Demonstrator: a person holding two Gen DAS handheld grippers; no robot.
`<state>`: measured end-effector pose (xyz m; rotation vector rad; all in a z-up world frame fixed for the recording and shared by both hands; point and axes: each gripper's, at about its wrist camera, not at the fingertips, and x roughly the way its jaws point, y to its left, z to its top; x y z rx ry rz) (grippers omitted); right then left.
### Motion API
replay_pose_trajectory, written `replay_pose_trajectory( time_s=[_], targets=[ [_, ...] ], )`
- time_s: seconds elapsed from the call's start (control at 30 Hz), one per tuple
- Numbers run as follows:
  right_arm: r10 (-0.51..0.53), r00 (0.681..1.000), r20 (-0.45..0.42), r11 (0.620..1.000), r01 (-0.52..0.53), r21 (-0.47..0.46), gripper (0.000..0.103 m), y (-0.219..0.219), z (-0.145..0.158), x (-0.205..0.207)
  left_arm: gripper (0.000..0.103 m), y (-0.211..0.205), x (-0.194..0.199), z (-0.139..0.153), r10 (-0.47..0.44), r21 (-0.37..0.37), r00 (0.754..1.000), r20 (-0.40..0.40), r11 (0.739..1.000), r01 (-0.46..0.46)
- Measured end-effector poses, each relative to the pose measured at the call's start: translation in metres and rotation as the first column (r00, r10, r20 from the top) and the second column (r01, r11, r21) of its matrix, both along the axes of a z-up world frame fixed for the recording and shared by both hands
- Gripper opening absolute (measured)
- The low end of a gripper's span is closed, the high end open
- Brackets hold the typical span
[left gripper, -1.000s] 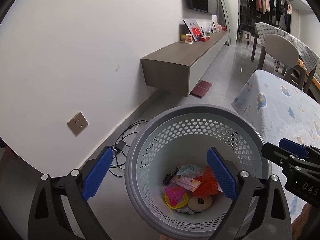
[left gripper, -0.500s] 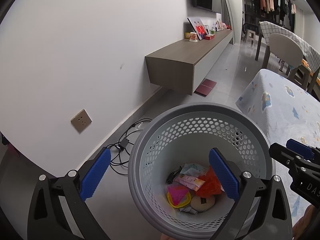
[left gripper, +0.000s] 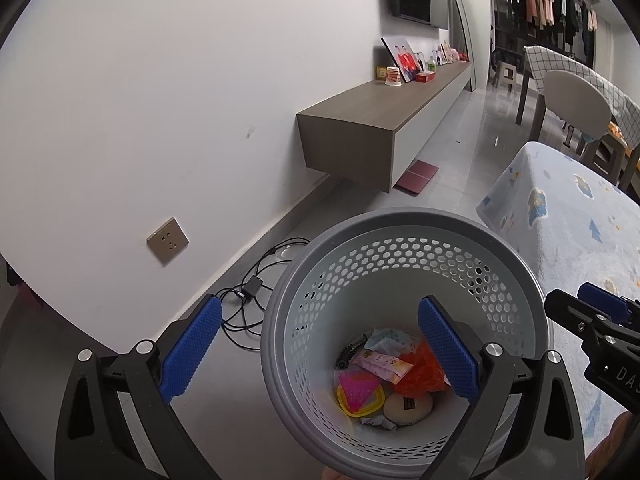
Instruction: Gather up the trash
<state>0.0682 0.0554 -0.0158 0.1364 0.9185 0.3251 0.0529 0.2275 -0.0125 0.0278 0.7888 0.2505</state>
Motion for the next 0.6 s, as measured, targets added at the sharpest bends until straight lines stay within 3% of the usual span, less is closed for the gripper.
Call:
replay_pose_trajectory(
  time_s=[0.6],
  targets=[
    [0.002,1.0,0.0,1.0,-0.002,-0.011,0.058,-0.0009,-0.002,-0.0007,0.097,0.0024,0.0018,-0.0015,0.007,-0.006,1.0,-0.008,1.0,-0.007]
  ],
)
